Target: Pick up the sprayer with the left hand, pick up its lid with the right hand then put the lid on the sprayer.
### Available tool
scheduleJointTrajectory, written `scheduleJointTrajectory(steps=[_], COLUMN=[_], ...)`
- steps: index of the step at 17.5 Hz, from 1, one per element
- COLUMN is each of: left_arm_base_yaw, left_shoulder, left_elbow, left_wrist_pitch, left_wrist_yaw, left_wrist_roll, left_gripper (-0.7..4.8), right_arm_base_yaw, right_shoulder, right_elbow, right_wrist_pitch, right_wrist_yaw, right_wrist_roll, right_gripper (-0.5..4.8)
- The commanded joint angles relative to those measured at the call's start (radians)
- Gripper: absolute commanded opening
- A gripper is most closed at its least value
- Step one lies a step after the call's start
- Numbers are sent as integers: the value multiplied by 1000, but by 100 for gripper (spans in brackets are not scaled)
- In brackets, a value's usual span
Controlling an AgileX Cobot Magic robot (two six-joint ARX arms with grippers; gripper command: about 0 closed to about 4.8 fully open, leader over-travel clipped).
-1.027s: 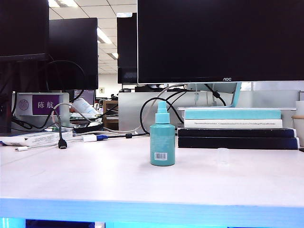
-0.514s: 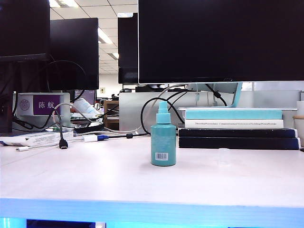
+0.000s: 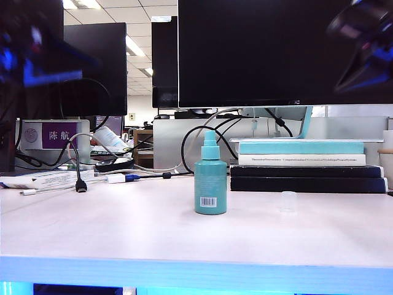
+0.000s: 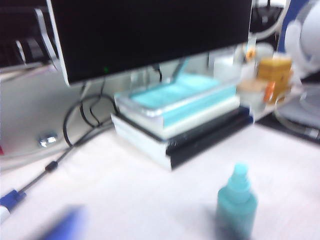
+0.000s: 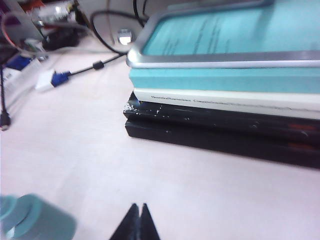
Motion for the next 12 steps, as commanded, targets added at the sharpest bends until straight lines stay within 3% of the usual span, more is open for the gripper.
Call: scheduleJointTrajectory(steps=[1,4,5,6,7,12], left_arm_base_yaw=[-2,-20,-27,-34,-41,-92], left_shoulder=[114,243,278,321,362,549], left_elbow=[33,82,99,121,143,256], left_wrist_pitch=[9,9,9,13,13,16], left_wrist_yaw=[116,215,230,260,280,382], left_wrist_roll=[57,154,174,177,177,193], left_gripper=[373,373,373,373,373,373], right_arm_base_yaw=[0,-1,-1,-1,-1,0], right_shoulder=[77,146,166,183,202,288], right_elbow=[3,3,3,4,3,4], right_wrist_pitch=[91,106,107,117,134,158], right_wrist_yaw=[-55,-105,-116,-138,-154,-167], right_wrist_roll=[-138,-160,-160,-160,-160,-168], right_gripper=[-1,5,83,209,300,302])
